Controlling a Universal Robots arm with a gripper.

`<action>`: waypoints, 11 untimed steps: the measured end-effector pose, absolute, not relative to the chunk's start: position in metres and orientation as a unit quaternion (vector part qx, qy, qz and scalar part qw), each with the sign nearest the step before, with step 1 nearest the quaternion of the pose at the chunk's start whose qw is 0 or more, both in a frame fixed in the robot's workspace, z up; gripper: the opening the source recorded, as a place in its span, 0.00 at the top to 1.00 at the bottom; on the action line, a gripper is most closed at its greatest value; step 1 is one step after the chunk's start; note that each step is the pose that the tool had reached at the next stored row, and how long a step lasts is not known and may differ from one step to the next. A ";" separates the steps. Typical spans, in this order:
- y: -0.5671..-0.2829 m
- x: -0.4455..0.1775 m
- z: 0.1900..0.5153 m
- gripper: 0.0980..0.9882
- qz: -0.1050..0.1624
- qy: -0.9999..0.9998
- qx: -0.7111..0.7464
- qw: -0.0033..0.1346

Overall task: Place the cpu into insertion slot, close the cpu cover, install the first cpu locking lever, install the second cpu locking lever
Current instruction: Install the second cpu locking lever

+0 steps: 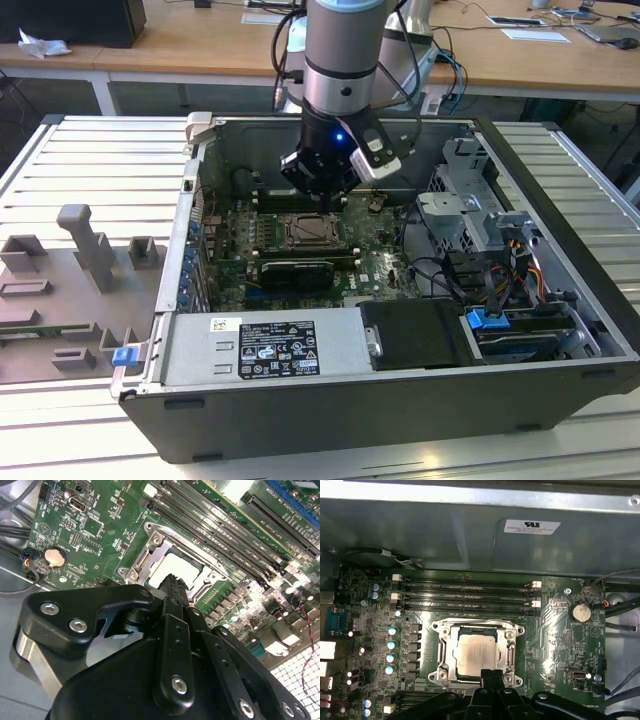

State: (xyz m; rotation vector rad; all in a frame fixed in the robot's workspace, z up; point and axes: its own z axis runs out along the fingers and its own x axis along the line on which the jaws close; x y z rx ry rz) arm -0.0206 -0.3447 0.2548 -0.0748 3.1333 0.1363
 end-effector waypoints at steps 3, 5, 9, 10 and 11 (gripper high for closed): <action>-0.355 -0.022 0.254 0.99 0.050 0.998 -0.024 0.002; -0.362 -0.022 0.254 0.99 0.051 0.998 -0.024 0.002; -0.369 -0.022 0.251 0.99 0.051 0.998 -0.024 0.002; -0.370 -0.022 0.251 0.99 0.051 0.998 -0.024 0.002; -0.370 -0.022 0.251 0.99 0.051 0.998 -0.024 0.002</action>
